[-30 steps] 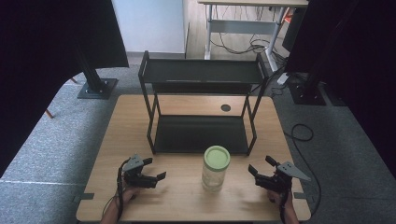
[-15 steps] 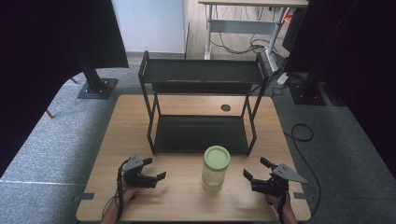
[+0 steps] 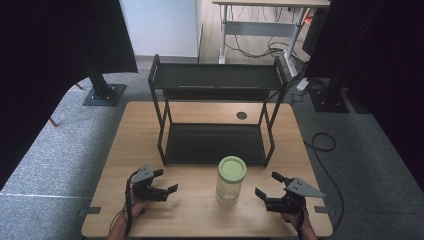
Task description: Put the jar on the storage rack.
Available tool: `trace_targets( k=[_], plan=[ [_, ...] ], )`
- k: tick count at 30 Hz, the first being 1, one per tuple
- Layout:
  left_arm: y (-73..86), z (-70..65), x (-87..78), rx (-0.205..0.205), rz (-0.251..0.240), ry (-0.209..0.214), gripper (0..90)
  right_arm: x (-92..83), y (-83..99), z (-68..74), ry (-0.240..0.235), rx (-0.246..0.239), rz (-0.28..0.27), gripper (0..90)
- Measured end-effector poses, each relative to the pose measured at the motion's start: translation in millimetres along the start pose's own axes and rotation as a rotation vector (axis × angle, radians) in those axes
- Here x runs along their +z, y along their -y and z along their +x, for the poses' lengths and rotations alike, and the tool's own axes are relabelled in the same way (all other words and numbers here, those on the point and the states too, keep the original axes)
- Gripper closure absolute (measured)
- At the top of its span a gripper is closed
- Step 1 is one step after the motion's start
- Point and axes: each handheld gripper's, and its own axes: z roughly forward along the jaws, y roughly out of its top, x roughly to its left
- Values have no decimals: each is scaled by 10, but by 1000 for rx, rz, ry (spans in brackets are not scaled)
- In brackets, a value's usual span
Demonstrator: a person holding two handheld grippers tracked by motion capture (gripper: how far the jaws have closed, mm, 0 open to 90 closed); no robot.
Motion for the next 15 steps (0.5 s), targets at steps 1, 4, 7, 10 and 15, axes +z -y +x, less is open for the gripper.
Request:
trace_targets(
  k=[1, 4, 7, 10, 15],
  plan=[
    [0, -1, 1, 1, 1, 0, 59, 0, 0, 0, 0, 0, 0, 76],
    [0, -1, 1, 1, 1, 0, 59, 14, -6, 33, -21, -7, 8, 74],
    [0, 0, 1, 0, 1, 1, 59, 26, -20, 70, -61, -8, 10, 66],
    [-1, -1, 2, 0, 2, 2, 59, 34, -30, 103, -79, -21, 16, 61],
    [-1, 0, 2, 0, 2, 0, 59, 54, -46, 158, -108, -33, 24, 61]
  ],
)
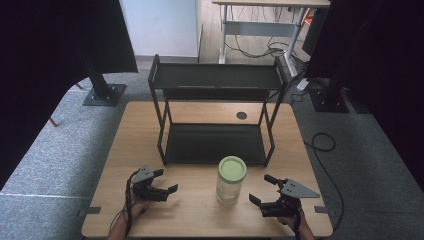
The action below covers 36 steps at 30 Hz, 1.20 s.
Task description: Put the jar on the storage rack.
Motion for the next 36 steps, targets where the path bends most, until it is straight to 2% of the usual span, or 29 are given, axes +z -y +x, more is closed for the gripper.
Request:
trace_targets(
  k=[7, 15, 25, 36],
  plan=[
    [0, -1, 1, 0, 1, 1, 60, 61, -62, 120, -58, -13, 2, 57],
    [-1, -1, 1, 1, 2, 2, 60, 141, -81, 238, -88, -40, 24, 45],
    [-1, -2, 2, 1, 2, 1, 60, 261, -92, 293, -94, -62, 56, 35],
    [0, -2, -1, 1, -1, -2, 59, 378, -177, 286, -82, -79, 57, 34]
  ],
)
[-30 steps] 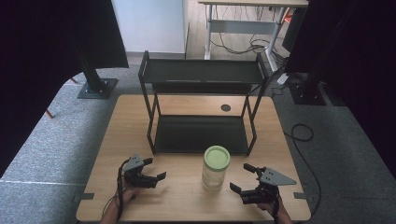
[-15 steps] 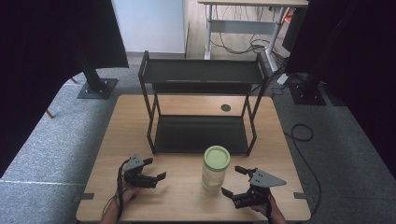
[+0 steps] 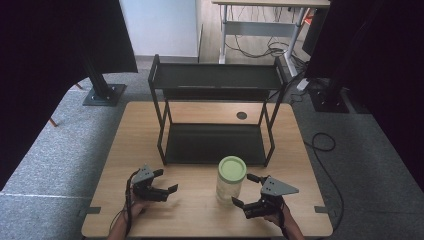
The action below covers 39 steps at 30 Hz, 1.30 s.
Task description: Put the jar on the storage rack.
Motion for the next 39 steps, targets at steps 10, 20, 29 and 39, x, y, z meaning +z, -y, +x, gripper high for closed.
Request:
trace_targets(
  k=[10, 20, 29, 39],
  plan=[
    [0, -2, 0, 1, 0, -2, 59, 166, -69, -3, 2, -21, 14, 34],
    [0, -3, 0, 1, 0, -1, 59, 319, -122, 4, -1, -31, 23, 31],
    [1, -4, -1, 2, -1, 0, 59, 469, -101, -32, 13, -19, 35, 31],
    [0, -2, 1, 2, 1, 2, 59, 542, -78, -23, 8, -3, 21, 100]
  ],
)
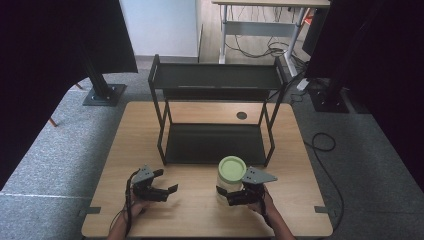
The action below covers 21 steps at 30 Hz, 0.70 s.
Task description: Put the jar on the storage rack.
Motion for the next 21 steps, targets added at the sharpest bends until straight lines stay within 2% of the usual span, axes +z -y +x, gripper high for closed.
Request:
trace_targets(
  k=[5, 21],
  plan=[
    [0, -4, 1, 2, 1, -1, 59, 1, 12, 26, 25, -2, -13, 106],
    [-1, -1, 2, 2, 1, 3, 60, -8, 19, 32, 32, -4, -36, 109]
  ],
)
